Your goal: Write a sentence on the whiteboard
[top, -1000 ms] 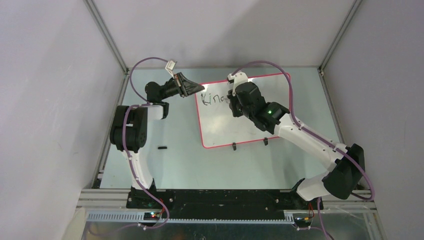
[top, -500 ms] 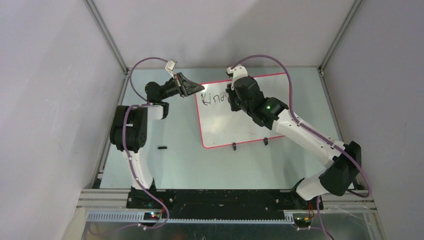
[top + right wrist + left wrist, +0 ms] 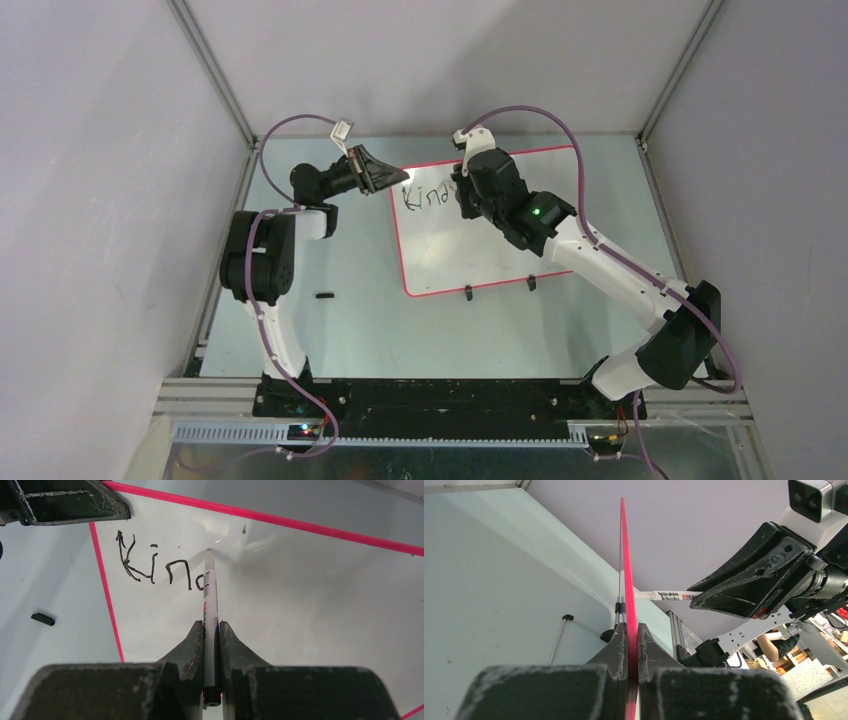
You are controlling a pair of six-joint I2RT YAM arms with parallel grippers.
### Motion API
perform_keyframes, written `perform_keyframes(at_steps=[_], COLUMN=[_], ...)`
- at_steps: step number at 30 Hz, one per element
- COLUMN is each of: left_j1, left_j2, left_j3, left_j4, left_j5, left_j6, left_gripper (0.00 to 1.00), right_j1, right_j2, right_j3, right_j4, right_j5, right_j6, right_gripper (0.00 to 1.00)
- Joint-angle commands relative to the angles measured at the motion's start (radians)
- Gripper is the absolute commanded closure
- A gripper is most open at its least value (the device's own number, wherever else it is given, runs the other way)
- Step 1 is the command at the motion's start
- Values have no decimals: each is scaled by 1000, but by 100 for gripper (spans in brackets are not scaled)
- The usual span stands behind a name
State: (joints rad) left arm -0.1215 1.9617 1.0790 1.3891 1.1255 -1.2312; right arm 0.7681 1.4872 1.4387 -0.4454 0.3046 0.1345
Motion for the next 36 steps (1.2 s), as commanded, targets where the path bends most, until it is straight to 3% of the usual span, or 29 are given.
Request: perform_keyframes(at_steps=[1, 36], left_j1=[-10, -11], left_j2=[-18, -16], left_j3=[15, 15], left_j4=[113, 122], left_j5=[10, 9], left_j6=[-19, -29], left_gripper=[100, 100], right_j1=[-10, 6], right_j2=[6, -64], right_j3=[17, -98], right_j4=[-15, -53], right_j5=[13, 10], right_j6=[-1, 30], right_gripper=[100, 100])
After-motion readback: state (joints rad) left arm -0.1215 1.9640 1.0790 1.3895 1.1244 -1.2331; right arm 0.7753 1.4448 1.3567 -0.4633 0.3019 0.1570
